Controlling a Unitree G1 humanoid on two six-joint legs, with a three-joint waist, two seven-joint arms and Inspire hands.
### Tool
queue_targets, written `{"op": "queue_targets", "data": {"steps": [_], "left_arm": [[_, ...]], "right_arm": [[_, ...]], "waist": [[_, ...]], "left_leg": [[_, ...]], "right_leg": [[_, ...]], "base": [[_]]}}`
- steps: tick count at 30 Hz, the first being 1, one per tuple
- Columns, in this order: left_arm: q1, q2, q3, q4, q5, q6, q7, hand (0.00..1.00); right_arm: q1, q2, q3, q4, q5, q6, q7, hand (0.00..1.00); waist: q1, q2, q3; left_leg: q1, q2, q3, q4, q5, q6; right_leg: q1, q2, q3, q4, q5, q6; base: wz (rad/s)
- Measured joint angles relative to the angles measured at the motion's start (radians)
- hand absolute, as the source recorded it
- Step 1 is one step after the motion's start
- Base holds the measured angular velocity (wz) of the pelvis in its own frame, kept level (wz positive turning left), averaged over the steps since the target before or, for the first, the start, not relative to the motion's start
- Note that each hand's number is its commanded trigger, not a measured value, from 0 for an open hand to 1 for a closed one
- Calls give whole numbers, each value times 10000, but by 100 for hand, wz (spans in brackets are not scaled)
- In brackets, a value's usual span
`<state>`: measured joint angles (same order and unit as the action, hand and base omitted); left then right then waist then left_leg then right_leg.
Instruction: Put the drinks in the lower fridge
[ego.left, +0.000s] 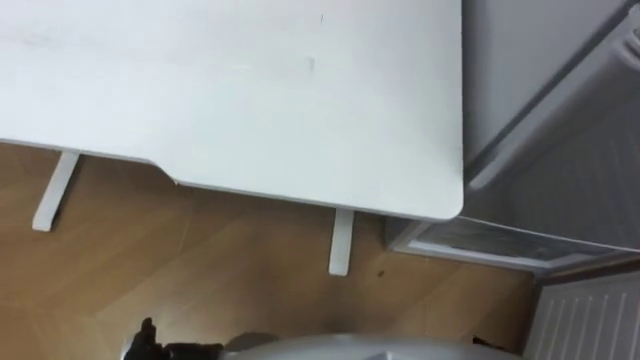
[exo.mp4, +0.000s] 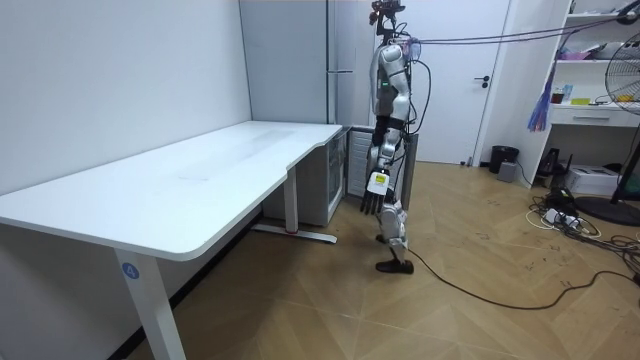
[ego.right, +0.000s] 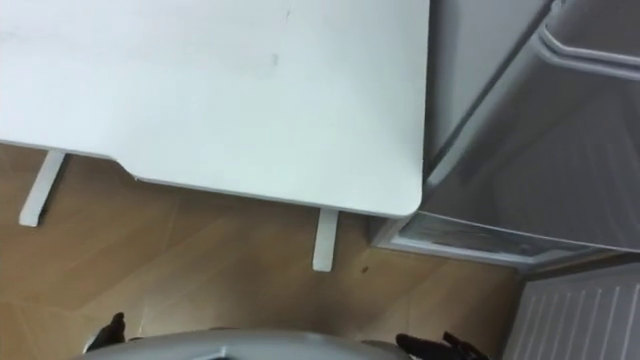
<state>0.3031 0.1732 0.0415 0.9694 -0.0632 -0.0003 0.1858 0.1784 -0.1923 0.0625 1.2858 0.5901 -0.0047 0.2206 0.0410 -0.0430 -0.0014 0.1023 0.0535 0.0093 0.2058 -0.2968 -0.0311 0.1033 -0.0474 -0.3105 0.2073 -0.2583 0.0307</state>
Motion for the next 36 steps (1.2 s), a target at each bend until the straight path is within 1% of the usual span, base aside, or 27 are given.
{"op": "queue_targets", "data": {"steps": [1, 3, 4, 5, 6, 7, 8, 9, 10, 11, 12, 13, 14, 15, 16, 17, 18, 19, 21, 23, 25, 26, 29, 31, 32, 33, 36], "left_arm": [[7, 1, 28, 49, 49, 2, 3, 0], [-4, -5, 238, 125, 272, 8, 3, 0], [-12, -9, 312, 123, 311, 8, 2, 0], [-57, -15, 387, 120, 373, 14, 19, 0], [-160, -23, 455, 124, 409, -21, 38, 0], [-156, 0, 656, 173, 520, -49, 42, 0], [-177, -5, 1141, 550, 746, -33, 40, 0], [-366, 4, 1352, 770, 780, 8, 28, 0], [-424, -8, 1336, 776, 775, 8, 17, 0], [-470, -12, 1303, 712, 778, -3, 15, 0], [-541, -3, 1313, 677, 779, 7, 41, 0], [-622, -12, 1291, 676, 780, 25, 47, 0], [-671, -27, 1273, 672, 802, 42, 69, 0], [-708, -37, 1294, 676, 799, 68, 93, 0], [-707, -36, 1331, 697, 795, 78, 99, 0], [-706, -37, 1426, 721, 800, 118, 109, 0], [-685, -33, 1522, 770, 873, 211, 107, 0], [-686, -30, 1529, 811, 947, 242, 107, 0], [-801, -37, 1527, 851, 1059, 245, 98, 0], [-842, -31, 1539, 851, 1181, 245, 100, 0], [-886, -42, 1539, 941, 1242, 254, 99, 0], [-925, -52, 1539, 1038, 1244, 270, 96, 0], [-860, -59, 1550, 1221, 1246, 374, 89, 0], [-732, -67, 1589, 1338, 1246, 406, 92, 0], [-658, -79, 1633, 1334, 1244, 425, 93, 0], [-595, -78, 1675, 1329, 1236, 441, 92, 0], [-544, -74, 1772, 1293, 1240, 439, 92, 0]], "right_arm": [[2, 15, -13, 1, 3, 1, -13, 0], [20, 27, -137, 1, -1, 9, -134, 0], [42, 27, -214, 5, -1, 16, -192, 0], [105, 15, -324, 4, 4, 13, -315, 0], [117, 12, -493, 4, 15, 12, -466, 0], [30, 47, -499, -43, -14, 13, -507, 0], [-105, 85, -520, -146, -118, -16, -601, 0], [30, 104, -671, -217, -194, -63, -702, 0], [82, 62, -745, -175, -200, -59, -773, 0], [84, 25, -907, 6, -274, 4, -891, 0], [92, 67, -1152, 54, -534, 76, -1004, 0], [99, 75, -1316, 84, -628, 105, -1010, 0], [117, 83, -1539, 194, -764, 240, -1045, 0], [-25, 56, -1609, 320, -862, 308, -1065, 0], [-107, 65, -1666, 384, -927, 318, -1074, 0], [-287, 71, -1749, 382, -1104, 321, -1063, 0], [-431, 69, -1812, 356, -1316, 318, -1063, 0], [-442, 63, -1848, 336, -1374, 315, -1066, 0], [-441, 57, -1941, 346, -1533, 393, -1086, 0], [-425, 99, -1941, 351, -1578, 507, -1075, 0], [-382, 166, -1948, 385, -1616, 547, -1069, 0], [-380, 193, -2024, 412, -1630, 632, -1069, 0], [-304, 201, -2119, 474, -1627, 713, -1084, 0], [-254, 200, -2148, 496, -1623, 713, -1103, 0], [-255, 199, -2153, 493, -1652, 715, -1119, 0], [-314, 195, -2150, 490, -1690, 715, -1157, 0], [-546, 182, -2169, 431, -1732, 705, -1374, 0]], "waist": [[-6, -13, 0], [-93, -55, 24], [-102, -61, 25], [-135, -6, 56], [-31, 245, 98], [16, 276, 90], [-142, 302, 132], [-392, 194, 109], [-420, 192, 124], [-491, 125, 206], [-681, 99, 192], [-722, 98, 198], [-644, 143, 111], [-501, 124, 98], [-395, 121, 104], [-284, 94, 109], [-308, 58, 119], [-346, 36, 101], [-373, 25, 95], [-375, 41, 92], [-390, 90, 89], [-404, 133, 90], [-425, 207, 79], [-480, 218, 75], [-534, 204, 51], [-576, 208, 51], [-577, 181, 34]], "left_leg": [[141, -3, -109, -139, 59, -1], [450, 21, -453, -422, 149, 10], [507, 29, -464, -451, 160, 21], [750, 112, -767, -593, 268, 146], [999, 543, -1621, -758, 327, 171], [991, 658, -1811, -711, 322, 163], [826, 804, -1684, -493, 194, -215], [754, 776, -1211, -442, 169, -419], [736, 726, -1014, -462, 162, -413], [571, 672, -536, -490, 161, -410], [247, 584, -244, -552, 197, -369], [58, 519, -159, -664, 241, -307], [70, 390, 281, -637, 504, -70], [171, 257, 528, -606, 586, -12], [215, 193, 588, -605, 587, -9], [316, 128, 611, -627, 572, 13], [328, 27, 606, -625, 567, 22], [327, 1, 618, -625, 564, 28], [325, -58, 706, -613, 534, 79], [331, -64, 715, -600, 502, 136], [329, -52, 715, -594, 462, 208], [341, -40, 710, -596, 439, 245], [400, -47, 714, -606, 434, 254], [481, -49, 705, -598, 435, 254], [491, -53, 697, -591, 435, 255], [482, -56, 703, -567, 437, 257], [479, -59, 703, -533, 437, 258]], "right_leg": [[26, 7, 52, 27, 7, -11], [182, 50, 101, 95, 11, -18], [239, 55, 109, 129, 11, -19], [74, 64, 86, 633, 1, -31], [-583, 545, 583, 1117, -272, -396], [-941, 791, 993, 559, -189, -654], [-1207, 1012, 996, -110, 938, -878], [-1030, 998, 931, -234, 1039, -912], [-970, 986, 1031, -229, 1040, -912], [-850, 960, 1515, -247, 1039, -911], [-767, 873, 2192, -283, 1034, -888], [-751, 818, 2456, -275, 1031, -809], [-852, 717, 2737, -224, 1028, -626], [-815, 694, 2720, -282, 1077, -494], [-757, 671, 2684, -400, 1099, -459], [-597, 642, 2467, -604, 1163, -387], [-494, 586, 2254, -669, 1203, -339], [-473, 555, 2217, -695, 1208, -330], [-468, 490, 2211, -692, 1217, -278], [-469, 489, 2212, -692, 1223, -251], [-481, 508, 2207, -670, 1219, -242], [-486, 518, 2193, -624, 1220, -243], [-447, 504, 2195, -550, 1218, -241], [-359, 502, 2195, -558, 1213, -238], [-349, 495, 2193, -547, 1203, -231], [-358, 492, 2197, -528, 1202, -229], [-360, 494, 2206, -519, 1202, -229]], "base": [[-17], [-14], [-7], [-28], [-53], [-78], [-39], [-10], [27], [38], [49], [47], [6], [-22], [-55], [-51], [-36], [-7], [2], [-5], [-2], [0], [0], [0], [0], [0], [0]]}}
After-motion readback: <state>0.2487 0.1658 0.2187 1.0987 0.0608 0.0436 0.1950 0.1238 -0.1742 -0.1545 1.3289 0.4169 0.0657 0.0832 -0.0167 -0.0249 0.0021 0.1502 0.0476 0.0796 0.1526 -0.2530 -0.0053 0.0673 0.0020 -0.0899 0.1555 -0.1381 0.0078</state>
